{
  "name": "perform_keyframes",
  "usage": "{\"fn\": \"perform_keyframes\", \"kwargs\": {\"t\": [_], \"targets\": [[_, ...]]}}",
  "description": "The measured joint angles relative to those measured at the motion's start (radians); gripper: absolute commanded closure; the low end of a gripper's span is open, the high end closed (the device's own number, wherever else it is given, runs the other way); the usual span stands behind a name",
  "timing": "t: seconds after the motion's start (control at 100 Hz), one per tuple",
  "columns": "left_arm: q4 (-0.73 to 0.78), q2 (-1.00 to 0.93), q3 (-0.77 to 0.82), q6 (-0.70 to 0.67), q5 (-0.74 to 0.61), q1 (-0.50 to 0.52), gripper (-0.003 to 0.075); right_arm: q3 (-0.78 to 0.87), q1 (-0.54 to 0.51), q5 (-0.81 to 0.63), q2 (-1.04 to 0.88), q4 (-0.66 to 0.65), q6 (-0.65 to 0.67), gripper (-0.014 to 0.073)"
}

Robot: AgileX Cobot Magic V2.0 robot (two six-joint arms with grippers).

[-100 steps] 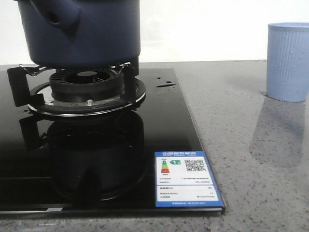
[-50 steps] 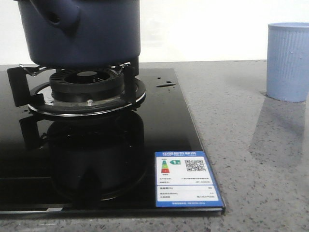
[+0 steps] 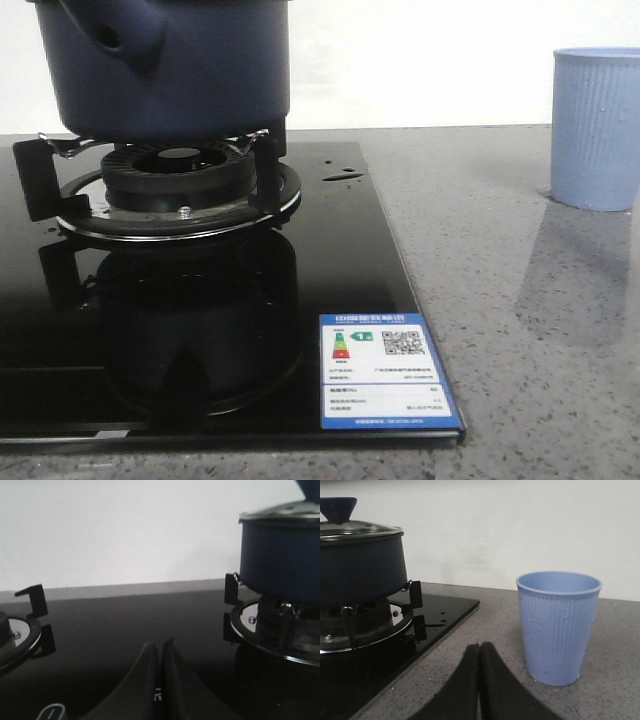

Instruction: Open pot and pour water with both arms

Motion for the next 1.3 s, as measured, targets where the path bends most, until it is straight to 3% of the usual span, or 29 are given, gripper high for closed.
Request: {"fn": "perform_keyframes", "kwargs": {"t": [1.3], "targets": [[-0.022,0.000,0.000,0.000,0.029,0.010,0.0736,0.002,0.011,0.038,0.000,0.008,0.000,0.0655]]}}
